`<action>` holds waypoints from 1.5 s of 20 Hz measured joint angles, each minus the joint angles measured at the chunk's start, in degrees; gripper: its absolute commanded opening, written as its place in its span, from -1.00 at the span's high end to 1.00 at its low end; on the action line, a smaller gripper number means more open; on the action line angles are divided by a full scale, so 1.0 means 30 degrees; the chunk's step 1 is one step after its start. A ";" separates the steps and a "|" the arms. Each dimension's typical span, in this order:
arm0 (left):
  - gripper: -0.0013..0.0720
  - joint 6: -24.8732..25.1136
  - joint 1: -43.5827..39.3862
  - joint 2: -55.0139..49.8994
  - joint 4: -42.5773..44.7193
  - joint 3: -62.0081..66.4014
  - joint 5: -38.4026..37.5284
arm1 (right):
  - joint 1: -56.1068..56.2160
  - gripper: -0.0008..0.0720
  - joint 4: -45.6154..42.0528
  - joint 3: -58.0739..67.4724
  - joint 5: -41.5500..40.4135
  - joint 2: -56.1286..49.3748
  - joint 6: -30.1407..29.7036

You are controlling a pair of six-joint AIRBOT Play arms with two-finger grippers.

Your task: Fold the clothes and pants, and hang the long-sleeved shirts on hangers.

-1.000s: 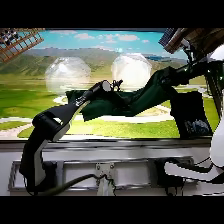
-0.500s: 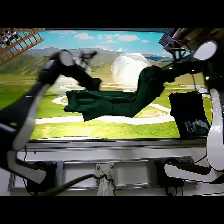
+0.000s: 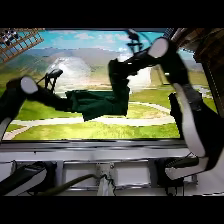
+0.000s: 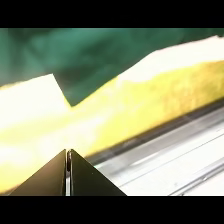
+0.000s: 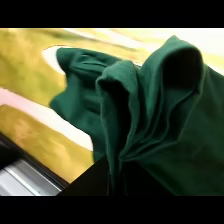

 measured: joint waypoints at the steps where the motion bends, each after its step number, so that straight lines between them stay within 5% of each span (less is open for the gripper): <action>1: 0.94 -0.0270 0.0036 0.1049 0.0386 -0.0852 0.0007 | 0.0648 0.91 -0.0022 0.0656 -0.0117 -0.0918 0.0306; 9: 0.94 -0.2579 0.0102 0.7876 0.2790 -0.3330 -0.0299 | 0.4277 0.90 0.2922 0.3672 -0.3861 -0.7220 0.1413; 10: 0.94 -0.2747 0.0102 0.8320 0.2965 -0.3388 -0.0299 | 0.4452 0.83 0.3738 0.3781 -0.4277 -0.7817 0.1472; 13: 0.94 -0.3038 0.0102 0.9092 0.3300 -0.3483 -0.0299 | 0.4750 -0.23 0.6244 0.3971 -0.5107 -0.9289 0.1530; 20: 0.94 -0.3257 0.0109 0.9471 0.3701 -0.3519 0.0131 | 0.4357 -0.20 0.9304 0.4080 -0.4845 -0.9092 0.0284; 30: 0.90 -0.3257 0.0109 0.9493 0.3934 -0.3519 0.1472 | -0.1435 -0.09 -0.3920 0.1639 0.2776 -0.4313 0.1705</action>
